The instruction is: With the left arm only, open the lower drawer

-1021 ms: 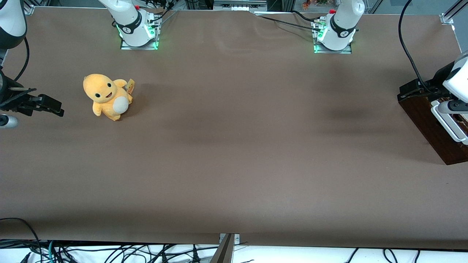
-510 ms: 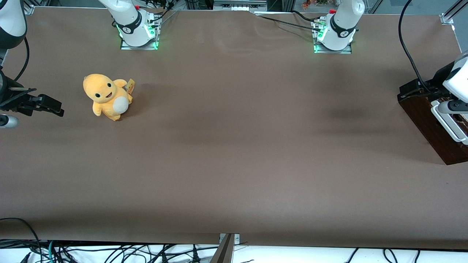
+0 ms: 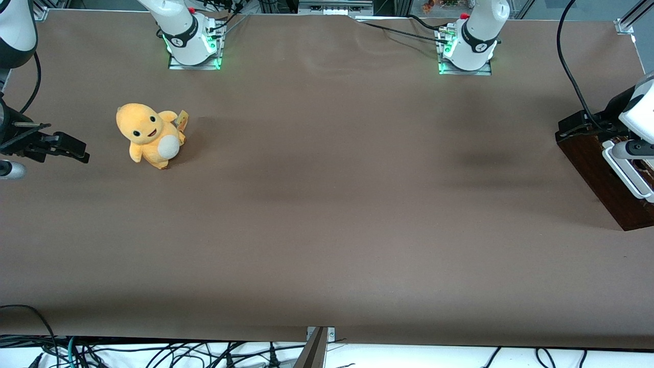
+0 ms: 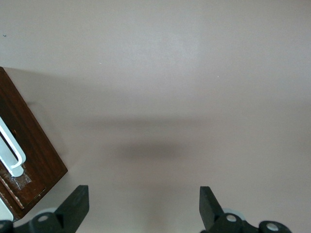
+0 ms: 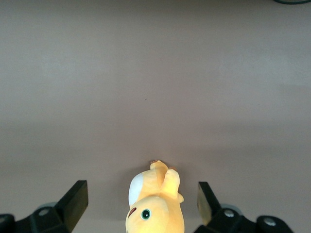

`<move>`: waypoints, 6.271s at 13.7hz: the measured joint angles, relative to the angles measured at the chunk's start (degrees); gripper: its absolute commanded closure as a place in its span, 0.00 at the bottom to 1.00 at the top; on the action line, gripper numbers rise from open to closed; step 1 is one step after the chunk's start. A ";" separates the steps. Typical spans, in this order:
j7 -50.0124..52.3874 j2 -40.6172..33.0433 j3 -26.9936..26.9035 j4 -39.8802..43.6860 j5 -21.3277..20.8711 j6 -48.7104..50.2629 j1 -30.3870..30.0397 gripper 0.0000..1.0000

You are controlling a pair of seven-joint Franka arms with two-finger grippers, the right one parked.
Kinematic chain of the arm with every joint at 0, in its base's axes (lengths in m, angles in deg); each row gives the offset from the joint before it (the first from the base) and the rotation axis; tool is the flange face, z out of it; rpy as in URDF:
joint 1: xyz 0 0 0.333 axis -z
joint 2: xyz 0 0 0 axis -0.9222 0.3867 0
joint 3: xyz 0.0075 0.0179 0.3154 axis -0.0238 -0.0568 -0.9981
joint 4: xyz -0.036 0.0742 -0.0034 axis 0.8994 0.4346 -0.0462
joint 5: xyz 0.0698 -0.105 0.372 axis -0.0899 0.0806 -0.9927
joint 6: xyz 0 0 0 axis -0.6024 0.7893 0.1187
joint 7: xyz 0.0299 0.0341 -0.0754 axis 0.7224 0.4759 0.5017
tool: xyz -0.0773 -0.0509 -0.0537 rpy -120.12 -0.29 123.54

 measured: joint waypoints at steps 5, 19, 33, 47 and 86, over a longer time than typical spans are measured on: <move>0.00 0.00 0.00 0.00 0.00 0.00 0.00 0.00; 0.00 0.21 0.00 0.00 0.00 0.00 0.00 0.00; 11.73 16.93 0.59 -0.25 -17.20 3.57 2.74 0.00; 24.75 34.74 0.06 -0.17 -50.55 11.36 5.11 0.00; 29.01 45.14 -1.56 0.54 -69.60 8.40 -2.82 0.80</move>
